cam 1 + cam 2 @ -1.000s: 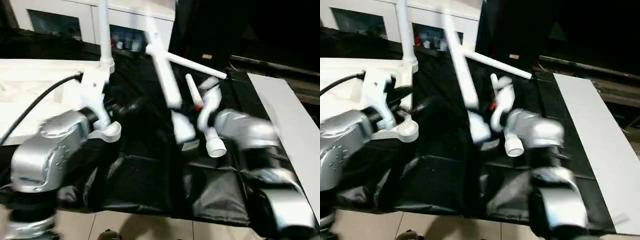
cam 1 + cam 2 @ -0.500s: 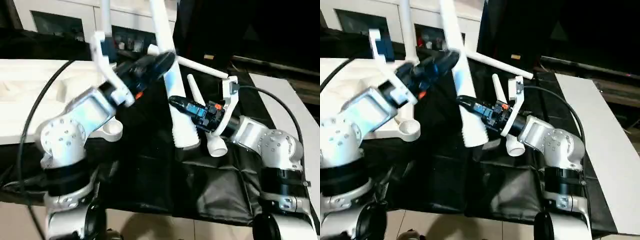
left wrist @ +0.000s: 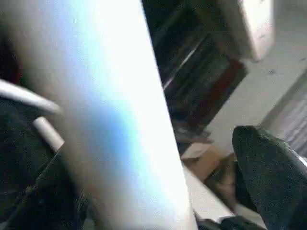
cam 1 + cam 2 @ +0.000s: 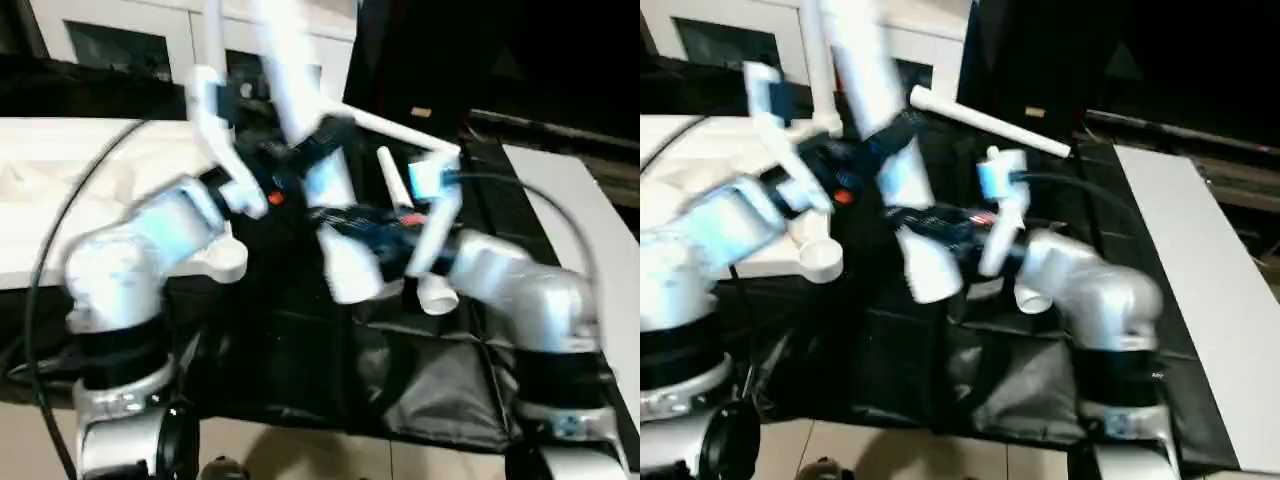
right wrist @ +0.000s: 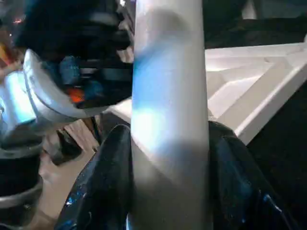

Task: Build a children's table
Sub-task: Pick table leg

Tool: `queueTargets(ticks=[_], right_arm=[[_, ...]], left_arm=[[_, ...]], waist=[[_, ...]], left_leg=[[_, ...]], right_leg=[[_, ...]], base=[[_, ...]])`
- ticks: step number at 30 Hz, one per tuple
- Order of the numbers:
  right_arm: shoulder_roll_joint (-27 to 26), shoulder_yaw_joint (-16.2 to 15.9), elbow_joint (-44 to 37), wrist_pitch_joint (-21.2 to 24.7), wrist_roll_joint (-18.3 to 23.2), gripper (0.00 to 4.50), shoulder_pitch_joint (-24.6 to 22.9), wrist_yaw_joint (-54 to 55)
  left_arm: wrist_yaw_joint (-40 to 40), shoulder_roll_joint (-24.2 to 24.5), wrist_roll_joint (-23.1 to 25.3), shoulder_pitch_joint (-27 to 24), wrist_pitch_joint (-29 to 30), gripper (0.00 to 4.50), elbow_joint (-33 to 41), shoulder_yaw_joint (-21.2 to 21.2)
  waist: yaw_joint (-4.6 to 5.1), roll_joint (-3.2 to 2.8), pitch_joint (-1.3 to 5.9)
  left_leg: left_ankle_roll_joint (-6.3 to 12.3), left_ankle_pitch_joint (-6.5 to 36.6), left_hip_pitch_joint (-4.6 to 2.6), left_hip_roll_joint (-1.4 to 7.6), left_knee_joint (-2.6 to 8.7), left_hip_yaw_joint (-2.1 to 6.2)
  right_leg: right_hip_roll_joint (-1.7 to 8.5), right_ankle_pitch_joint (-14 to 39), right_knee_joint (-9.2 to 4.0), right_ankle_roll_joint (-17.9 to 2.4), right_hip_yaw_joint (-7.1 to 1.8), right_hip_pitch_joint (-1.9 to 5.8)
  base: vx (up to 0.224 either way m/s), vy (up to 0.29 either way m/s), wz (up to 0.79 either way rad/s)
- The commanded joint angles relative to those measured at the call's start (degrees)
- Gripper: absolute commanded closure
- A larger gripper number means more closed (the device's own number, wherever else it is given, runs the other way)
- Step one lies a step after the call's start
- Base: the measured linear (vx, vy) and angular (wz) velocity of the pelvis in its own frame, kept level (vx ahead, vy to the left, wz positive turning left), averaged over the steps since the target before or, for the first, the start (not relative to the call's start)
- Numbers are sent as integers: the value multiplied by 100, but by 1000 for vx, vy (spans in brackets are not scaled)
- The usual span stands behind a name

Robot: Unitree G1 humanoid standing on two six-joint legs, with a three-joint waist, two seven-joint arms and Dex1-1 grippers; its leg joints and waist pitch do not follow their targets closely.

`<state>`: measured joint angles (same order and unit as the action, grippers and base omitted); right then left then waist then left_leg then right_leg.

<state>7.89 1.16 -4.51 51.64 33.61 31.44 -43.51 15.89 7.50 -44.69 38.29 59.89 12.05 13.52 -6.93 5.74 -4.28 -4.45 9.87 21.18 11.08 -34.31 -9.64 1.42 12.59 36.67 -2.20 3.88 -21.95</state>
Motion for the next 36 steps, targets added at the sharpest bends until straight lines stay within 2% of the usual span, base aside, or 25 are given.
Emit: queueTargets(ticks=[1, 3, 4, 5, 6, 8, 9, 13, 14, 24, 27, 33, 34, 35, 36], right_arm=[[-11, -88, -227, -400, -288, 265, -16, 191], [-10, -245, -268, -654, -520, 265, -29, 312], [-7, -427, -298, -972, -783, 265, -71, 431], [-13, -701, -237, -1503, -1291, 265, -101, 751], [15, -870, -209, -1763, -1528, 265, -121, 824], [42, -1019, -183, -1979, -1732, 265, -138, 890], [50, -1106, -160, -2109, -1867, 265, -151, 963], [-82, -1361, -85, -2442, -2199, 265, -235, 1233], [-77, -1466, -69, -2575, -2325, 265, -253, 1274], [-281, -1509, 276, -3028, -2651, 265, -196, 1681], [-276, -1533, 308, -3076, -2687, 265, -181, 1696], [-381, -1447, 381, -3135, -2588, 265, -174, 1674], [-418, -1402, 381, -3084, -2487, 209, -175, 1633], [-489, -1274, 337, -2959, -2249, 195, -175, 1546], [-497, -1254, 328, -2942, -2215, 195, -173, 1532]], left_arm=[[-282, -31, 269, 56, -112, 0, -129, -137], [-430, -60, 305, 82, -146, 29, -186, -104], [-606, -103, 348, 125, -200, 36, -267, -46], [-858, -203, 407, 206, -284, 36, -393, 101], [-950, -260, 441, 242, -352, 39, -451, 176], [-1026, -309, 467, 266, -406, 64, -488, 235], [-1090, -344, 489, 277, -436, 64, -505, 268], [-1279, -420, 578, 269, -539, 92, -511, 286], [-1287, -423, 554, 254, -534, 111, -487, 278], [-1523, -552, 516, 248, -531, 191, -420, 340], [-1557, -557, 512, 247, -548, 227, -413, 345], [-1491, -522, 416, 264, -583, 257, -400, 430], [-1481, -508, 415, 265, -577, 257, -400, 426], [-1444, -471, 405, 266, -564, 260, -398, 421], [-1430, -460, 401, 266, -560, 261, -398, 417]], waist=[[-4, -165, 408], [-10, -168, 410], [-7, -168, 412], [-3, -171, 411], [12, -171, 406], [28, -162, 400], [30, -175, 402], [52, -164, 397], [57, -167, 402], [69, -174, 399], [71, -177, 397], [79, -176, 400], [80, -176, 401], [83, -171, 398], [81, -172, 400]], left_leg=[[-363, 772, -100, 278, 414, 125], [-395, 750, -88, 270, 410, 125], [-401, 752, -86, 266, 406, 122], [-421, 757, -88, 268, 402, 118], [-458, 782, -89, 253, 402, 119], [-451, 844, -81, 249, 401, 119], [-436, 877, -90, 260, 404, 126], [-364, 892, -88, 254, 403, 121], [-360, 897, -92, 258, 402, 124], [-335, 1011, -103, 256, 399, 119], [-335, 978, -96, 252, 399, 119], [-313, 960, -92, 252, 398, 119], [-309, 970, -99, 255, 399, 120], [-306, 1001, -97, 255, 401, 119], [-298, 1018, -104, 254, 398, 119]], right_leg=[[658, 996, -529, -331, -367, 246], [661, 874, -511, -366, -369, 264], [661, 819, -510, -374, -371, 268], [663, 800, -509, -378, -372, 258], [656, 830, -516, -388, -368, 257], [662, 892, -522, -384, -378, 271], [662, 900, -514, -375, -378, 267], [650, 752, -502, -411, -380, 263], [647, 723, -489, -424, -379, 263], [636, 754, -493, -413, -383, 252], [633, 642, -482, -413, -386, 258], [636, 637, -477, -416, -384, 258], [633, 636, -477, -420, -382, 253], [636, 664, -484, -418, -383, 255], [635, 677, -483, -414, -384, 253]], base=[[0, 0, 0], [0, 0, 0], [0, 0, 0], [0, 0, 0], [0, 0, 0], [0, 0, 0], [0, 0, 0], [0, 0, 0], [0, 0, 0], [0, 0, 0], [0, 0, 0], [0, 0, 0], [0, 0, 0], [0, 0, 0], [0, 0, 0]])
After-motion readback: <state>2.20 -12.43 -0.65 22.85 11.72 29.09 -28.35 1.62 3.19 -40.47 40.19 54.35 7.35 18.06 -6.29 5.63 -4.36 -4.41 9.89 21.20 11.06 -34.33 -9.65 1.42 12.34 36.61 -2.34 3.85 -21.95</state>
